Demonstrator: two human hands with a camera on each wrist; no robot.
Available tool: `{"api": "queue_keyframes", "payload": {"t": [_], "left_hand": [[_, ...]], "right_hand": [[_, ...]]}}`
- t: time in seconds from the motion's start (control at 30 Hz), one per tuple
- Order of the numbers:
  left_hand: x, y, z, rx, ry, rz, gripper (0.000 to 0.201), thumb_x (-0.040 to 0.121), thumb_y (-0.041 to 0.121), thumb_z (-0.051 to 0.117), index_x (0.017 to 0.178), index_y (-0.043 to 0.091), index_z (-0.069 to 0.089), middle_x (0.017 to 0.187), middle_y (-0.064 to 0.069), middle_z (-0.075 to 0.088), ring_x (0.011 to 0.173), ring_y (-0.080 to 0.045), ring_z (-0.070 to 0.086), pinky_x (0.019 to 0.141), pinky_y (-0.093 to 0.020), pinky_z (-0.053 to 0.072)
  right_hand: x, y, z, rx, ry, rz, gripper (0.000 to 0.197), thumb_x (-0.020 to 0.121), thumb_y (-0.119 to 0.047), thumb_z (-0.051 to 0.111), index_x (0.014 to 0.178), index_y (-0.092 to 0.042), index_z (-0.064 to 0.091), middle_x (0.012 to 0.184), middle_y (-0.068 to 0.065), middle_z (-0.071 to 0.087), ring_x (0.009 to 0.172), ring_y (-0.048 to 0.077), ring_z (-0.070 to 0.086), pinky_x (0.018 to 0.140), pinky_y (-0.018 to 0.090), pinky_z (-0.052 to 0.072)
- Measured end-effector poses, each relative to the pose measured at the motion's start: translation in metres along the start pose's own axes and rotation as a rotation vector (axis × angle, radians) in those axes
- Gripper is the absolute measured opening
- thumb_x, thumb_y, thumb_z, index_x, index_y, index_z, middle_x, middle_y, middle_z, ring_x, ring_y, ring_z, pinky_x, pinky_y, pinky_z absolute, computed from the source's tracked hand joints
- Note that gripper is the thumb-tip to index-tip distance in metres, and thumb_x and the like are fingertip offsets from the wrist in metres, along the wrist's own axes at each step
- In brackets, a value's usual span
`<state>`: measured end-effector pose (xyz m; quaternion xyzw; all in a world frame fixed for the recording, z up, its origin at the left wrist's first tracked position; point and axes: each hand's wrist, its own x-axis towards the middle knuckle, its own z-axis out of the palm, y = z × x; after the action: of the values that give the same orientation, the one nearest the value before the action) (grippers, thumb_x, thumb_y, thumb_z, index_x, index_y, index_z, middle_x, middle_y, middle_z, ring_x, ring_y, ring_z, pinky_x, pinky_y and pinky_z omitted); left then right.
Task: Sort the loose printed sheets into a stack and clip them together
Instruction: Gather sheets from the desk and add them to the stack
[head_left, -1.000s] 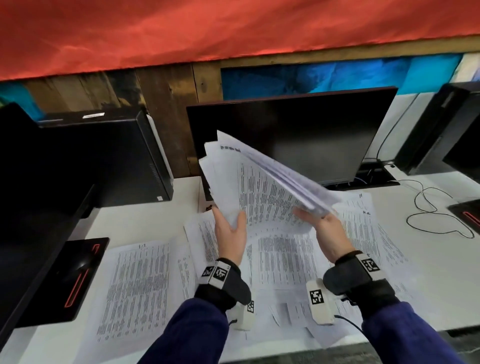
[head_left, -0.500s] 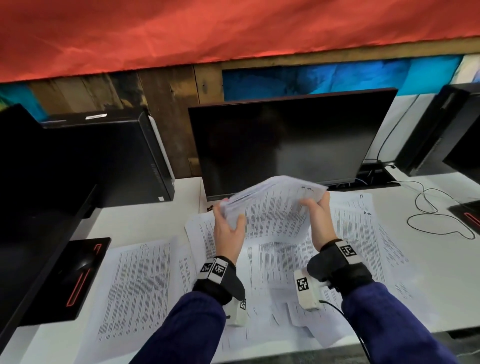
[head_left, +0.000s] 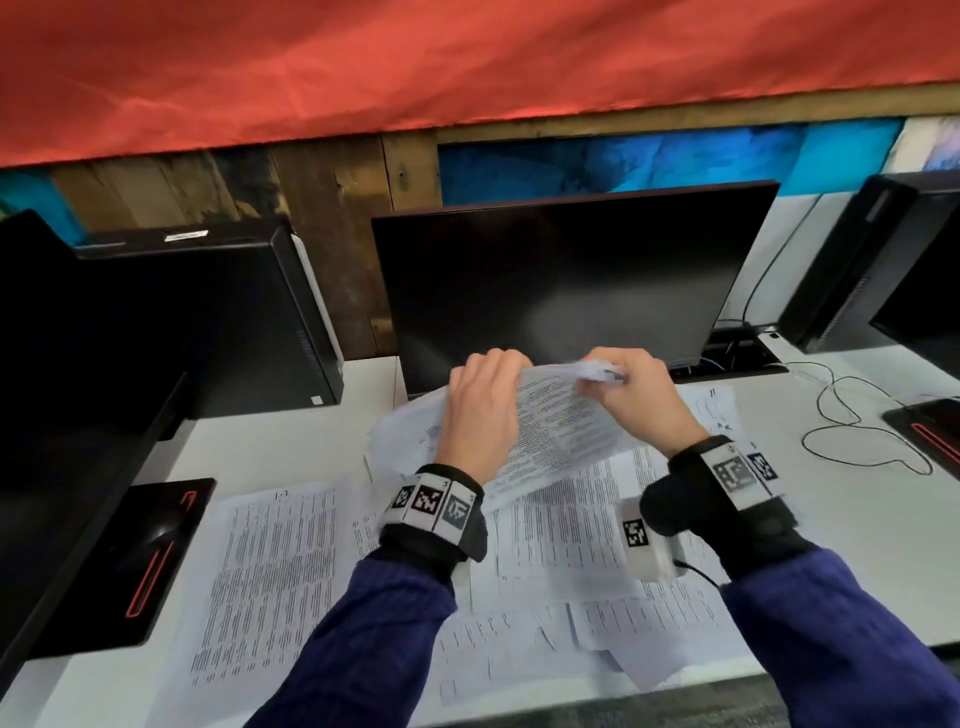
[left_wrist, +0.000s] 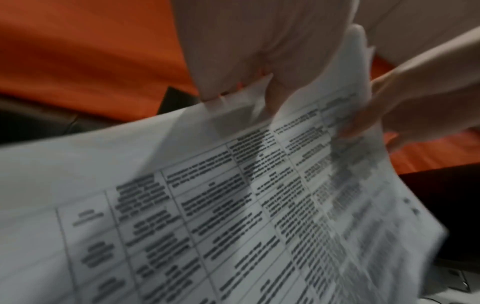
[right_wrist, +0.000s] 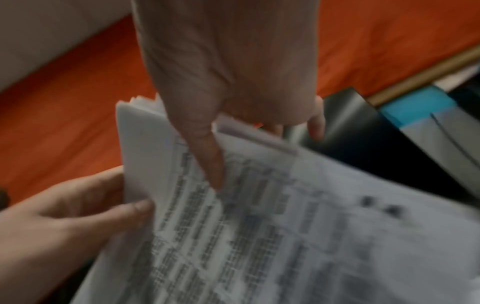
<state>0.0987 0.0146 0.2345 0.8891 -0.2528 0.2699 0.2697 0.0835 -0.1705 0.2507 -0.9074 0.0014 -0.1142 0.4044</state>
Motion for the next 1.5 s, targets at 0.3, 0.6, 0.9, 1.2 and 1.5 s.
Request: {"api": "queue_keyframes", "payload": {"t": [0.3, 0.6, 0.9, 1.2, 1.5], "left_hand": [[-0.025, -0.069, -0.024, -0.4, 0.141, -0.656, 0.052, 0.075, 0.038, 0.075, 0.115, 0.019, 0.048, 0.112, 0.002, 0.058, 0.107, -0.02, 0.058, 0.097, -0.04, 0.047], [-0.057, -0.056, 0.01, -0.954, 0.115, -0.928, 0.049, 0.079, 0.035, 0.07, 0.119, 0.032, 0.043, 0.126, -0.005, 0.054, 0.115, -0.024, 0.055, 0.101, -0.045, 0.047], [-0.038, -0.06, 0.018, -0.887, 0.357, -1.114, 0.041, 0.078, 0.064, 0.059, 0.093, 0.026, 0.051, 0.093, -0.001, 0.061, 0.081, -0.015, 0.061, 0.068, -0.029, 0.051], [-0.03, -0.072, 0.022, -0.792, 0.301, -1.084, 0.013, 0.09, 0.037, 0.057, 0.094, 0.027, 0.05, 0.108, -0.004, 0.058, 0.093, -0.02, 0.057, 0.077, -0.031, 0.047], [-0.022, -0.044, 0.037, 0.305, -0.156, -0.2, 0.041, 0.091, 0.055, 0.033, 0.094, 0.028, 0.064, 0.104, 0.005, 0.057, 0.107, -0.017, 0.052, 0.113, -0.051, 0.008]], "right_hand": [[-0.038, 0.049, 0.011, 0.727, 0.086, 0.316, 0.019, 0.085, -0.004, 0.064, 0.103, -0.011, 0.067, 0.096, 0.004, 0.076, 0.091, 0.021, 0.071, 0.091, 0.046, 0.052], [-0.04, 0.061, 0.054, 0.805, 0.123, 0.368, 0.037, 0.079, 0.004, 0.066, 0.11, -0.01, 0.051, 0.103, 0.005, 0.062, 0.101, 0.028, 0.06, 0.074, 0.032, 0.049], [-0.052, 0.063, 0.063, -0.1, 0.296, -0.112, 0.069, 0.09, -0.02, 0.062, 0.148, -0.032, 0.027, 0.134, 0.001, 0.03, 0.072, 0.001, 0.049, 0.068, 0.011, 0.048], [-0.049, 0.069, 0.061, -0.267, 0.239, -0.16, 0.048, 0.093, -0.01, 0.048, 0.14, -0.016, 0.046, 0.14, 0.009, 0.04, 0.108, 0.016, 0.052, 0.077, 0.028, 0.054], [-0.042, 0.059, 0.058, -0.16, 0.209, -0.029, 0.01, 0.095, -0.011, 0.045, 0.104, -0.011, 0.05, 0.104, -0.002, 0.036, 0.068, 0.016, 0.054, 0.056, 0.034, 0.055]]}}
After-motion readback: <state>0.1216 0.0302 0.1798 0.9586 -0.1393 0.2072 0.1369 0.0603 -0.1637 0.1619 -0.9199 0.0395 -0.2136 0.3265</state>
